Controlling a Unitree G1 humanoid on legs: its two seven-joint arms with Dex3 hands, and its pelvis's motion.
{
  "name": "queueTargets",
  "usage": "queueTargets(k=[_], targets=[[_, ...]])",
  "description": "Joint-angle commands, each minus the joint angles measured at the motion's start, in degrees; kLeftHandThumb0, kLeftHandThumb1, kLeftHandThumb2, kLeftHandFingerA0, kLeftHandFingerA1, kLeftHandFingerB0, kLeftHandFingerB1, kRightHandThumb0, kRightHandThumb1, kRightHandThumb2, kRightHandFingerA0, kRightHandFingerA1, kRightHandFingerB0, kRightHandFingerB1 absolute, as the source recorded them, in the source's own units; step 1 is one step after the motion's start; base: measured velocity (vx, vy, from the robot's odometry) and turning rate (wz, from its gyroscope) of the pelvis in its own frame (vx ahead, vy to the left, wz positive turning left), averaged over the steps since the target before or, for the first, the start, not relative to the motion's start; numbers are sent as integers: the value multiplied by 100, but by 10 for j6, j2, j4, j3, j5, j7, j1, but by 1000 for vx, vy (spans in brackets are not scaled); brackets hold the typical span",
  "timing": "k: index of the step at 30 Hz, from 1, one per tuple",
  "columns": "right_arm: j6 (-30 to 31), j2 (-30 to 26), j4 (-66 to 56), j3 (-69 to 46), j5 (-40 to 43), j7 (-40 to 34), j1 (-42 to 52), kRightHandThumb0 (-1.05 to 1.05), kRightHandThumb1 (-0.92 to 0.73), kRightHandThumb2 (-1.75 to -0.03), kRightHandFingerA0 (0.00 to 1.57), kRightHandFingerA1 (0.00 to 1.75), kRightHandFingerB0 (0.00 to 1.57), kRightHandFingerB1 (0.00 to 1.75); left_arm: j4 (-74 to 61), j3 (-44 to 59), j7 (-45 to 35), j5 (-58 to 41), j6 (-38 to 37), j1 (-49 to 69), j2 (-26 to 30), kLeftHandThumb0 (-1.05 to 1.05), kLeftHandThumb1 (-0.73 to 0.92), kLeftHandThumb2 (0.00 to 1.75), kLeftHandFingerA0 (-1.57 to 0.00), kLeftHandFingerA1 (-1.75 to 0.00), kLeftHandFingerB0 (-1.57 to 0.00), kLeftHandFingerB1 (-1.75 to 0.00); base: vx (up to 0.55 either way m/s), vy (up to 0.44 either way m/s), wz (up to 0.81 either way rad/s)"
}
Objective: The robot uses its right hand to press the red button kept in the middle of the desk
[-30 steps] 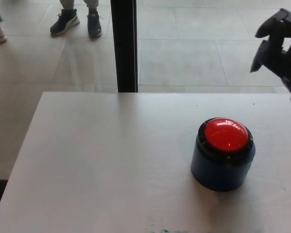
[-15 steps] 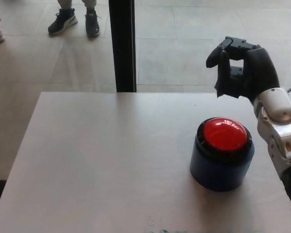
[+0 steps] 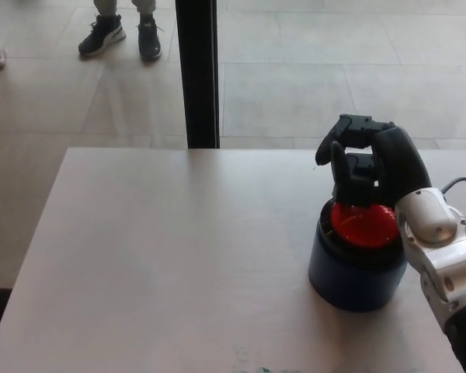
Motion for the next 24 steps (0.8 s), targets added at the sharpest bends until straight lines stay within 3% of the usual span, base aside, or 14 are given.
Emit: queueTargets(k=[1,2,3,8,9,10,11,14,15,16,20,21,22,24], targets=[[38,12,-9,-5,-9,-4,36,-19,-51,-120,93,175,77,155,5,4,-1,-8,-9,3,8,-10,69,95,-83,-175,-70,-127,0,0,0],[42,13,-12,-6,-10,-5,40,-20,-52,-120,93,175,77,154,-3,4,1,-8,-8,7,6,-16,60,110,-113,-139,-78,-109,0,0,0],[44,14,-13,-8,-10,-6,42,-18,-52,-120,93,174,77,153,-3,3,2,-7,-7,7,6,-11,67,97,-83,-175,-69,-130,0,0,0],[37,23,22,-18,-11,-22,45,-21,-52,-117,95,175,77,156,-3,3,-1,-7,-11,8,6,-10,70,95,-83,-175,-70,-133,0,0,0],[26,27,35,-25,-5,-23,48,-19,-51,-120,98,175,79,157,-1,3,-1,-7,-13,8,6,-17,61,108,-115,-138,-80,-110,0,0,0],[24,28,37,-26,-6,-23,48,-19,-51,-120,98,175,79,157,-2,3,-1,-7,-13,8,6,-17,61,108,-115,-138,-80,-110,0,0,0],[19,29,44,-29,-4,-23,49,-19,-50,-121,97,175,79,157,-4,3,-1,-7,-10,10,6,-2,67,92,-95,-173,-70,-128,0,0,0],[-7,34,74,-46,5,-20,45,-20,-49,-122,98,175,80,154,-7,8,-3,-14,-8,13,3,-12,78,80,-80,-175,-68,-127,0,0,0],[-11,35,76,-49,6,-24,43,-21,-50,-122,98,175,80,154,-4,9,-3,-14,-14,15,2,-19,65,103,-112,-135,-78,-104,0,0,0],[-27,37,82,-59,12,-24,39,-21,-51,-125,100,175,82,154,-7,9,-2,-14,-13,17,1,-12,78,77,-84,-170,-75,-116,0,0,0],[-39,43,88,-83,28,-15,24,-22,-51,-125,101,175,82,155,0,7,-6,-12,-18,16,4,-9,77,78,-84,-169,-76,-115,0,0,0],[-44,42,88,-87,28,-14,20,-24,-54,-121,100,175,80,155,-2,8,-5,-12,-16,16,3,-16,65,103,-112,-134,-79,-103,0,0,0],[-46,41,88,-91,29,-12,16,-24,-57,-116,98,175,79,155,-6,7,-2,-12,-14,17,2,-11,76,81,-84,-169,-74,-117,0,0,0],[-48,41,88,-97,32,-11,8,-24,-56,-116,98,175,79,156,-8,7,-4,-13,-13,18,2,-10,77,79,-83,-169,-74,-118,0,0,0]])
